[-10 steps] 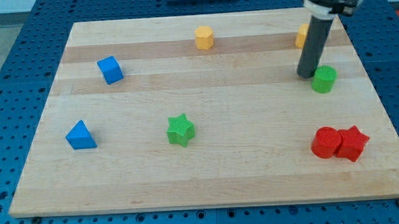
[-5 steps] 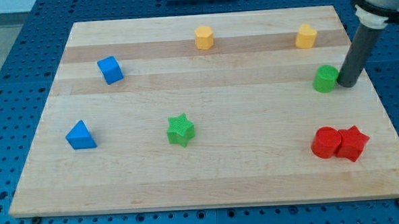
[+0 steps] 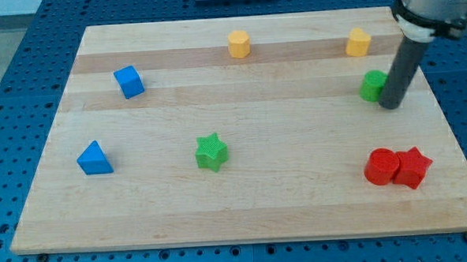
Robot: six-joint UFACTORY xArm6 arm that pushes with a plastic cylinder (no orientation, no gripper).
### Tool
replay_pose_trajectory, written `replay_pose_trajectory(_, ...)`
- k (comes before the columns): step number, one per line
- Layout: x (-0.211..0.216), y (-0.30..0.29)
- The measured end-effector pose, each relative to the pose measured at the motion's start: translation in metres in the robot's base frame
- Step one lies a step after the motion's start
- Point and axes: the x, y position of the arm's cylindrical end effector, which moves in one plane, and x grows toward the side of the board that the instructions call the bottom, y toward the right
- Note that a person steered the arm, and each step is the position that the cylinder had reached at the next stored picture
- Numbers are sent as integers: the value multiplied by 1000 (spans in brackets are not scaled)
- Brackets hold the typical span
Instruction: Push the green circle towards top
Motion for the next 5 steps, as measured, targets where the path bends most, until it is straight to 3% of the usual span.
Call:
replay_pose_trajectory(3,-137,-6)
replay_pose_trajectory(5,-122,12)
